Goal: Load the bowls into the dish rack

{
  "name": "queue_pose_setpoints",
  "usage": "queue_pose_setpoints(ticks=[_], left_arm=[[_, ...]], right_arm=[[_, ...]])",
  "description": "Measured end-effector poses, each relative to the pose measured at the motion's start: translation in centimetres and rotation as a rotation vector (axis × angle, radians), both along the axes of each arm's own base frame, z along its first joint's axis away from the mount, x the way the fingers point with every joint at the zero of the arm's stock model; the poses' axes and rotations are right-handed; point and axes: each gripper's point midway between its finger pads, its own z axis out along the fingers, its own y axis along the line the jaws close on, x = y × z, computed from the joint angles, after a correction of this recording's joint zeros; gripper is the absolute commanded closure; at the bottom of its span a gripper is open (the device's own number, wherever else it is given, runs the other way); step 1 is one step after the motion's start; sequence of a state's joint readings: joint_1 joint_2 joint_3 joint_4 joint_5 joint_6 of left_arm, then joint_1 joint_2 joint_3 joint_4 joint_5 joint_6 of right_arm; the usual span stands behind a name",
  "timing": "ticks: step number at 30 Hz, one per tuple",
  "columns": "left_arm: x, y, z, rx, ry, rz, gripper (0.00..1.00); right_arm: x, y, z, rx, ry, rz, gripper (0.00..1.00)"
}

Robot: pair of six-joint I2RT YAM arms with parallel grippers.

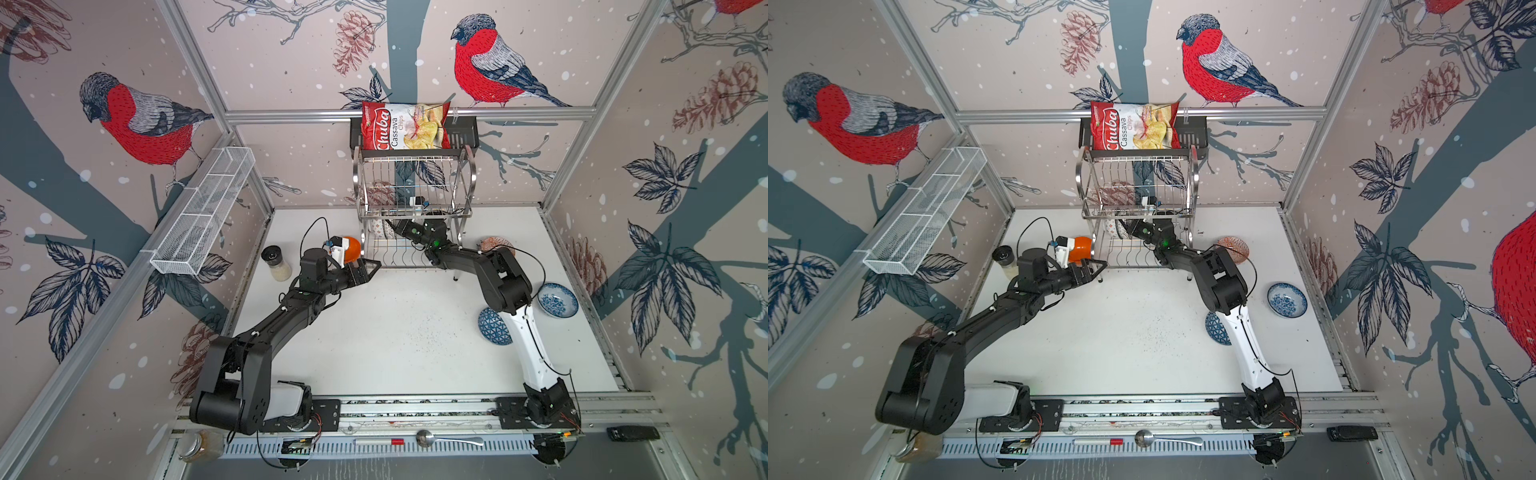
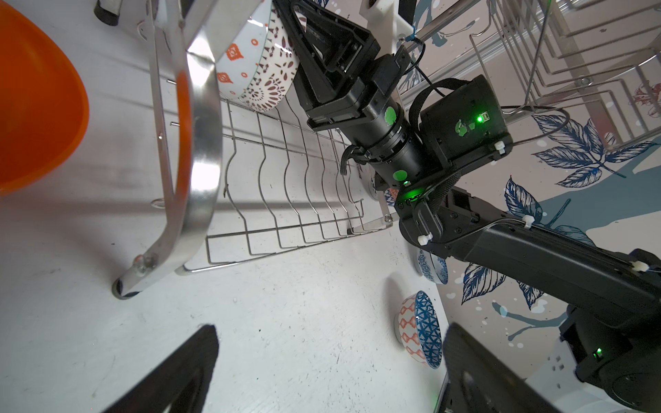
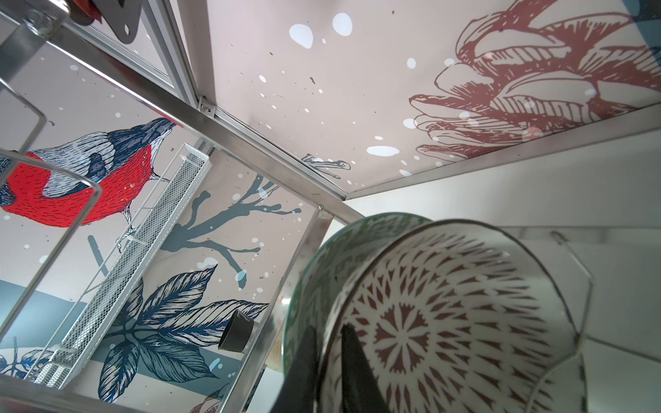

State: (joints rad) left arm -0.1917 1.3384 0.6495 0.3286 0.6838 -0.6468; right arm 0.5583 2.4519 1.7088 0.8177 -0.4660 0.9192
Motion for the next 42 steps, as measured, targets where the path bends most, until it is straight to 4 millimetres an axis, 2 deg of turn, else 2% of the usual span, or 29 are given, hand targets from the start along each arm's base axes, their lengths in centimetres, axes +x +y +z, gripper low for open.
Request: queue_pose_setpoints(ticks=[21,42], left_arm=[[0.05,-0.01,0.11,0.000,-0.002,0.000,0.02],[0.04,0.00,0.21,0.000,-0.004,0.000,0.02]], right_arm=[[-0.09,-0.44,-0.25,-0.013,0.020,-0.020,0.71],[-0.88,-0.98,-0.53,-0.021,0.032,-0.027,0.65]])
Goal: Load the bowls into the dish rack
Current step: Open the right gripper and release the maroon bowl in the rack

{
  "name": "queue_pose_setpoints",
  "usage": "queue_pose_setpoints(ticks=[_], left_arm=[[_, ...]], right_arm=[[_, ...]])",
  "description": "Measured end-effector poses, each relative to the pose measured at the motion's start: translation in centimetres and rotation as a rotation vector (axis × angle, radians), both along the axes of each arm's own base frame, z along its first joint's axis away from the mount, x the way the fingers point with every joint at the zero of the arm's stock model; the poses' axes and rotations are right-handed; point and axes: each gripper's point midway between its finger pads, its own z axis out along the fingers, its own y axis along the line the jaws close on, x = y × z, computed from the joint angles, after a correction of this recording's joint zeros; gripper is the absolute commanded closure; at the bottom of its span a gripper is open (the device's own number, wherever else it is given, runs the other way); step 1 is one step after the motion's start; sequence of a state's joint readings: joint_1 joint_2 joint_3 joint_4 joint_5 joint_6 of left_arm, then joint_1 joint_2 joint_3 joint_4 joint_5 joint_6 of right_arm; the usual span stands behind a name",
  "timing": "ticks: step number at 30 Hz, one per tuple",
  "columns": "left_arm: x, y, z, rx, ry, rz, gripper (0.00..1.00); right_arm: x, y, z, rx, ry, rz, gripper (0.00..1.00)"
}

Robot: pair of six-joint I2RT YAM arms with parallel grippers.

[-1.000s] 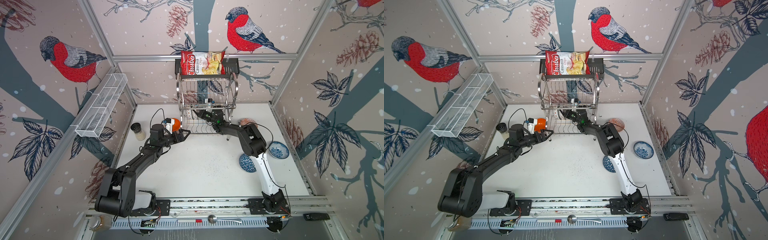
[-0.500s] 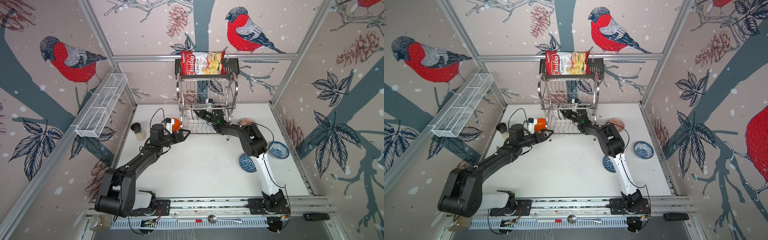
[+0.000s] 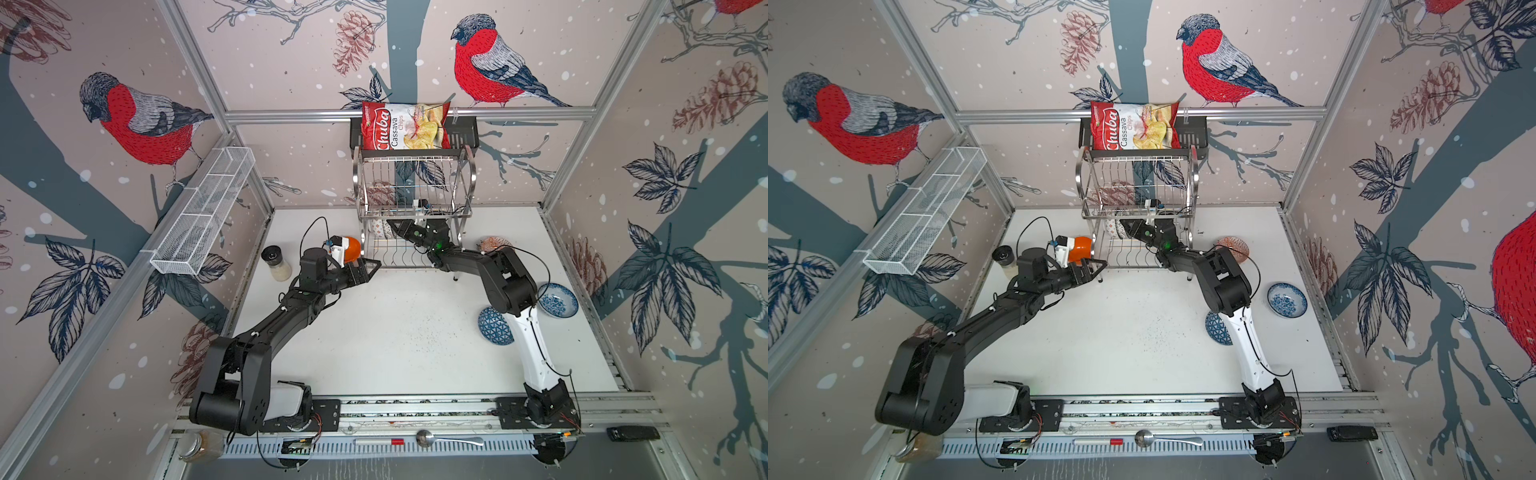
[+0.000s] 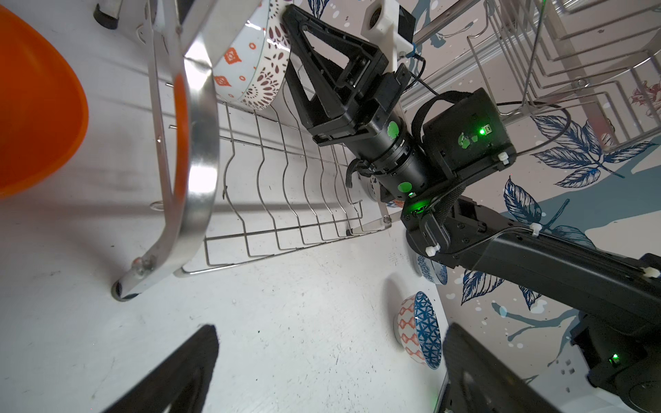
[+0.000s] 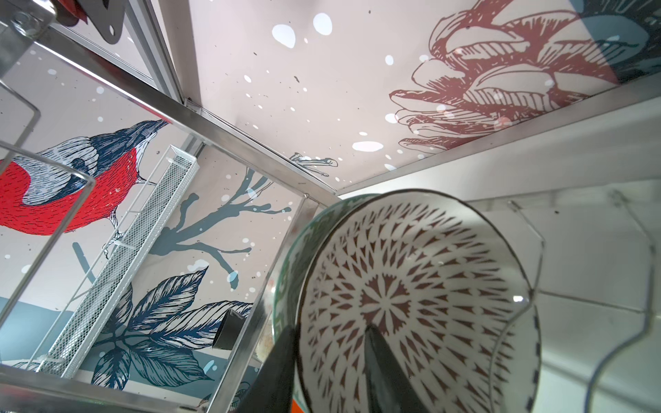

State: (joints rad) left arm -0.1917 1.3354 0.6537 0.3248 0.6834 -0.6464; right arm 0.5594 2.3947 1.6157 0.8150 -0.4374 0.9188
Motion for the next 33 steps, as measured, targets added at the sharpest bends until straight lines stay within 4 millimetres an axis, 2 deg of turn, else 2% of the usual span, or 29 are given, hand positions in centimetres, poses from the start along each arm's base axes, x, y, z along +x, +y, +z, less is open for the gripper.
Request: queue_pose_setpoints(ticks=[14,24,33], left_arm=[[0.0,0.0,0.1,0.000,-0.002,0.000,0.02],[0.0,0.1,0.5,0.000,-0.013,0.006,0.02],[-0.1,0.1,0.7,-0.001,-0.021,0.007,0.02]], right_arm=[[-0.9,-0.6,0.3,0.004,-0.007,-0.015,0.62],[-3.3,-1.7,1.2,0.002,-0.012,-0.035,0.59],[-4.0,-2.6,1.9,0.002,-0.021,-0.065,0.56]])
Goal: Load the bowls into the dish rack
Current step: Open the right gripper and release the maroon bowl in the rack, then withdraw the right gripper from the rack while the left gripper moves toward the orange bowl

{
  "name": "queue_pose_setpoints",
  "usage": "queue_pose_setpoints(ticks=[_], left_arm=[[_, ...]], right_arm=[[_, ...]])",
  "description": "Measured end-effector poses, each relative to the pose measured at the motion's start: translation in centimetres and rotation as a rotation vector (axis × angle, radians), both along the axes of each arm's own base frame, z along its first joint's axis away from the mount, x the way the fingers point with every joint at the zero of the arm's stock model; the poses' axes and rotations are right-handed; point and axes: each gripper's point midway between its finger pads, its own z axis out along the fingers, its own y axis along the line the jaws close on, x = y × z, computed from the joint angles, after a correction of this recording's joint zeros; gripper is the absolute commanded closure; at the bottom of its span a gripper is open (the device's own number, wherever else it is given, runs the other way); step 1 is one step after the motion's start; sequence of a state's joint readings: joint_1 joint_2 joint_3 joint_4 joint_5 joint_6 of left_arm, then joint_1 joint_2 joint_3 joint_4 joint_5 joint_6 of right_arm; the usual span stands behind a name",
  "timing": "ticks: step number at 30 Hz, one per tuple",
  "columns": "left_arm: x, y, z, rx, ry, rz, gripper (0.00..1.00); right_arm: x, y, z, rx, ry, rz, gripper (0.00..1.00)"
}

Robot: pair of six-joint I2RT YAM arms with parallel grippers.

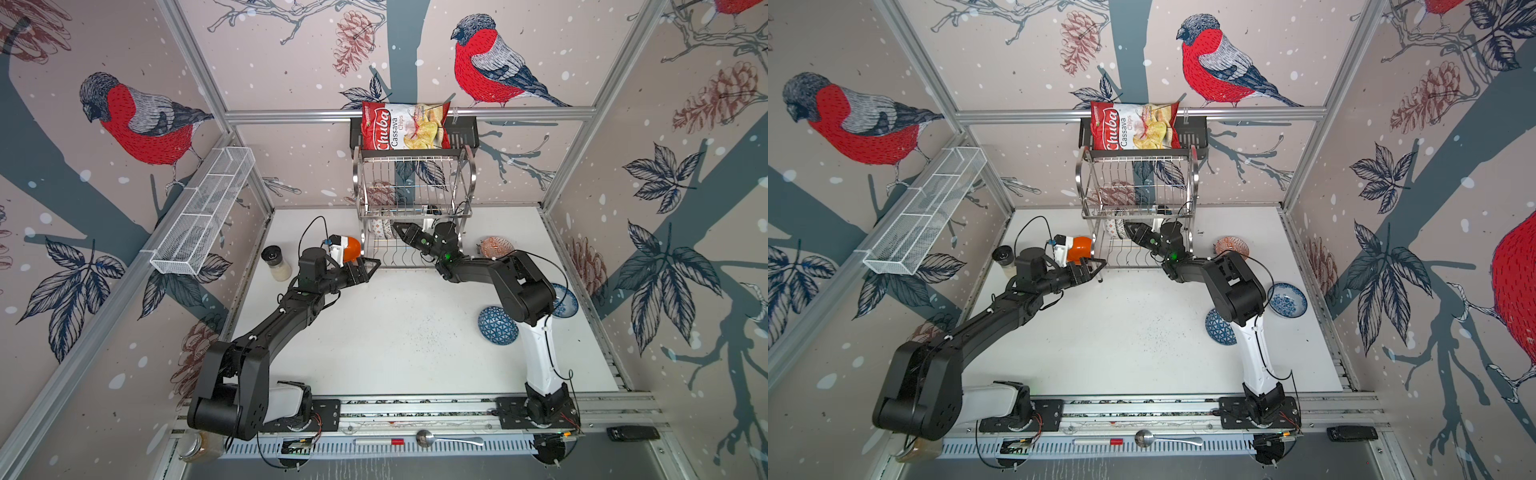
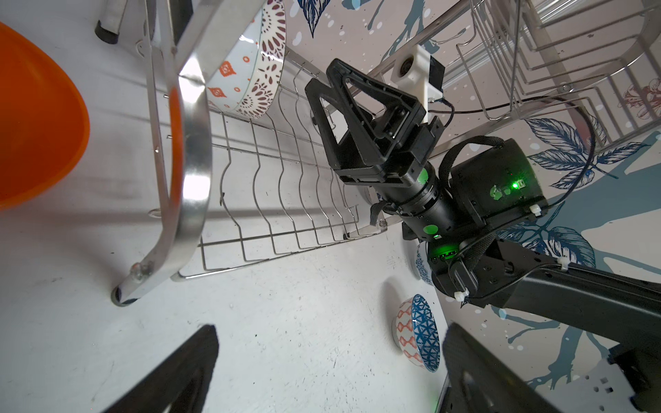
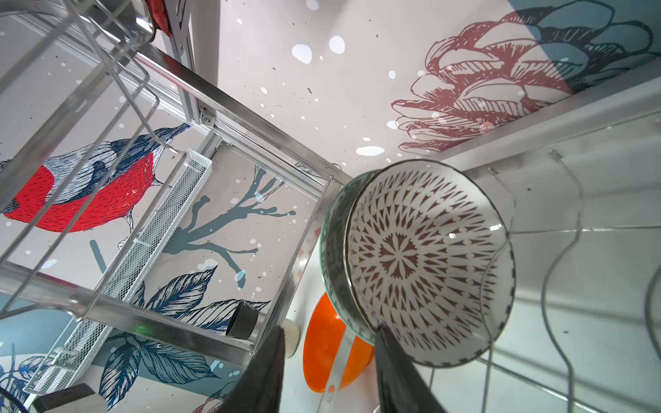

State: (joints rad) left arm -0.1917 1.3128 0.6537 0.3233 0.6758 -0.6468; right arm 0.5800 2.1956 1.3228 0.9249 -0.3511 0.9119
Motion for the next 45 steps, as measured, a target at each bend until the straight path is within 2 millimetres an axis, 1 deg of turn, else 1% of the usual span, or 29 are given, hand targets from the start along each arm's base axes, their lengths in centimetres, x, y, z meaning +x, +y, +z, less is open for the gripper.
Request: queue_pose_setpoints(ticks=[4,8,13,17,19,24,28,31,34,37,45], left_arm=[[0.1,0.1,-0.2,0.004,0.008,0.005,0.02],[0.3,0.2,-0.7,0.015,0.031,0.020,0.02],[0.5,0.4,-0.9,0.025,0.045,0.033,0.02],[0.8,0.7,-1.3,0.040,0.067,0.055,0.02],[0.9,1.0,-1.5,0.052,0.079,0.072,0.02],[1.2,1.8,-1.6,0.084,0.080,0.122,0.02],[1.5,2.6,-1.5,0.117,0.067,0.165,0.02],[1.9,3.2,-1.4,0.139,0.062,0.200,0.02],[2.1,3.6,-1.4,0.151,0.067,0.215,0.02],[2.3,4.0,-1.7,0.168,0.075,0.229,0.02],[2.3,4.1,-2.4,0.183,0.096,0.226,0.02]], right_arm=[[-0.5,-0.3,0.2,-0.001,0.002,-0.003,0.54],[-1.0,-0.6,0.0,-0.008,0.012,-0.005,0.51],[-2.1,-1.4,-0.6,-0.021,0.031,-0.008,0.41],[-3.0,-1.9,-0.5,-0.034,0.028,-0.005,0.34],[-3.5,-2.1,-0.3,-0.042,0.022,-0.004,0.30],[-5.5,-2.6,0.6,-0.078,-0.015,0.011,0.20],[-6.7,-3.0,1.7,-0.113,-0.058,0.008,0.14],[-7.4,-3.5,2.0,-0.132,-0.076,0.008,0.10],[-7.8,-3.8,1.8,-0.148,-0.083,0.007,0.08],[-7.9,-4.0,1.1,-0.165,-0.067,0.007,0.01],[-7.6,-4.2,0.1,-0.178,-0.048,0.003,0.00]])
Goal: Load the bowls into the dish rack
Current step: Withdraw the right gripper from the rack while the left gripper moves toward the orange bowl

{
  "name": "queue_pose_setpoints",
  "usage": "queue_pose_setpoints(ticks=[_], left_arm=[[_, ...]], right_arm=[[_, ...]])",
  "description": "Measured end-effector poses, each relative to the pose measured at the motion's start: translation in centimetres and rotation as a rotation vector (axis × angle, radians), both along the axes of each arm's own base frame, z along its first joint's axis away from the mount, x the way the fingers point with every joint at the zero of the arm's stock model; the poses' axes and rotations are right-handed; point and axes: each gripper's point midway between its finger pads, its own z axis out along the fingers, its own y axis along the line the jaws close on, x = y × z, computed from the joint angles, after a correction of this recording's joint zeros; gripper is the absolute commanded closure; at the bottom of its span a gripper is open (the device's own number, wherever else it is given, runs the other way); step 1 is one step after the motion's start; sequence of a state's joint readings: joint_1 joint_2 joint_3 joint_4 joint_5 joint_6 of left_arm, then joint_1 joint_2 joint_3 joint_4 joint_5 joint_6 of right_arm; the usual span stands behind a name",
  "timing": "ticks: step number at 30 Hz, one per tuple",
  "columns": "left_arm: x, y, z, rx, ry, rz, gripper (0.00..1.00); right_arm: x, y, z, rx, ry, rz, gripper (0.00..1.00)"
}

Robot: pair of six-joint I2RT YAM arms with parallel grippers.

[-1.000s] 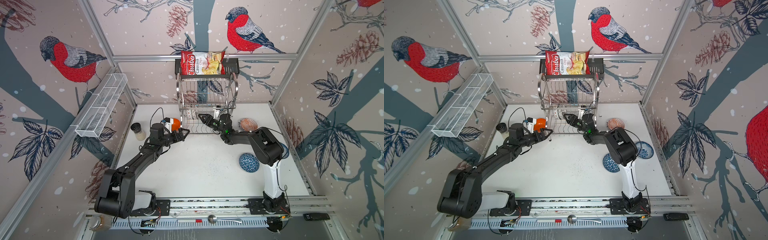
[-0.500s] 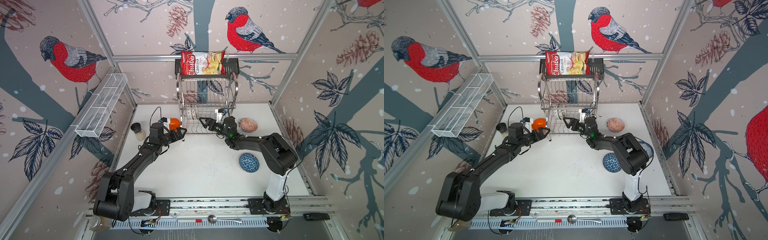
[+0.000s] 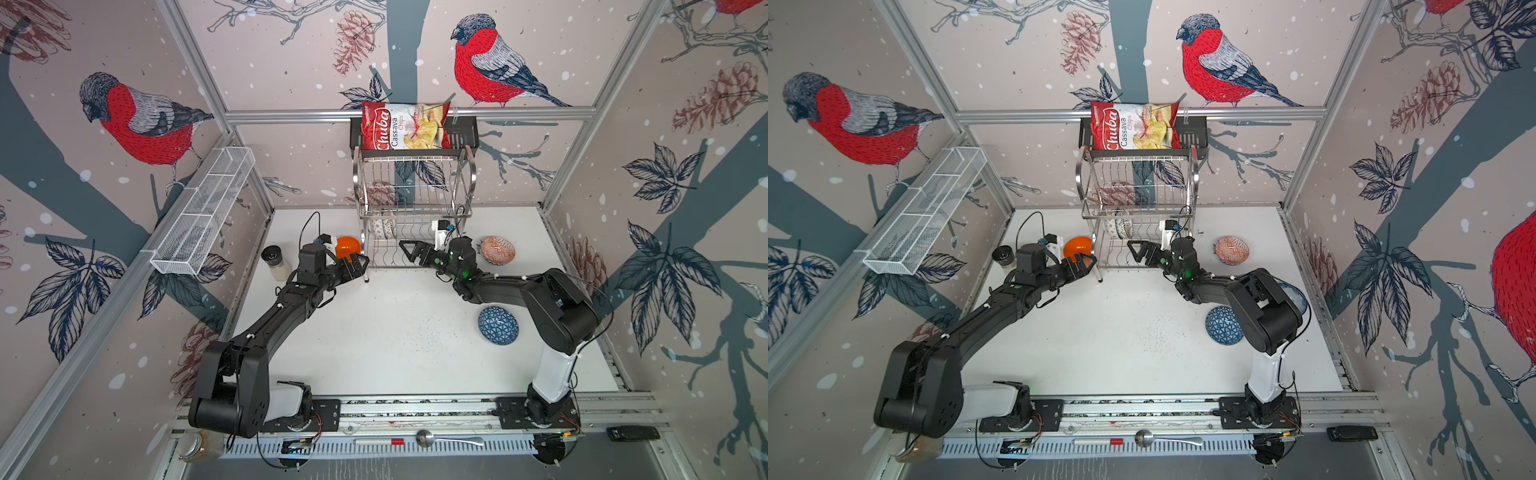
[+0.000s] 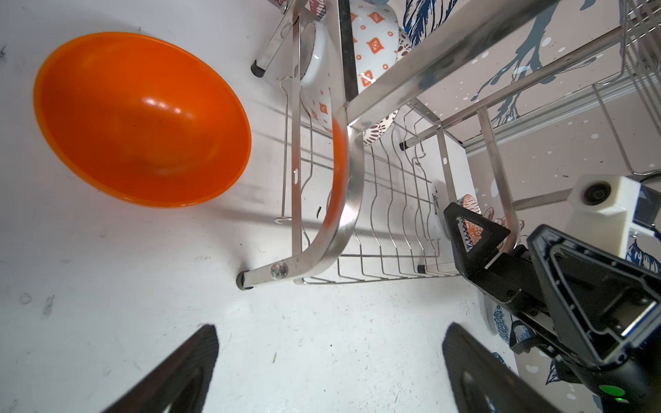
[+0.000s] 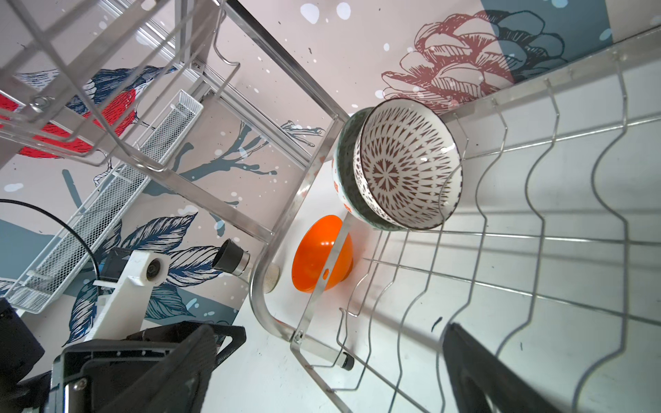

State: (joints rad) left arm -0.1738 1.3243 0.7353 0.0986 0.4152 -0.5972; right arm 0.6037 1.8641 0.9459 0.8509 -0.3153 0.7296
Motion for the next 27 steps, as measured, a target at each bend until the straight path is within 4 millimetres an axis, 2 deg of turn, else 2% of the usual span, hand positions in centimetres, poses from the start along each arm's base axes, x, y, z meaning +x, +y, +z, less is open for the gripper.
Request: queue_pose_setpoints(ticks=[12,20,27], left_arm=[[0.0,0.0,0.0,-0.001,0.004,-0.002,0.02],[0.3,-0.1,0.0,0.001,0.018,-0.003,0.02],[0.5,0.6,-0.1,0.036,0.026,0.015,0.02]], right_arm=[[-0.7,0.0,-1.4,-0.011,0.032,0.006,0.00],[-2.1,-0.5,-1.2,-0.047,0.030,0.007,0.01],[-2.4,-2.3,-1.4,-0.157,0.008,-0.059,0.00]])
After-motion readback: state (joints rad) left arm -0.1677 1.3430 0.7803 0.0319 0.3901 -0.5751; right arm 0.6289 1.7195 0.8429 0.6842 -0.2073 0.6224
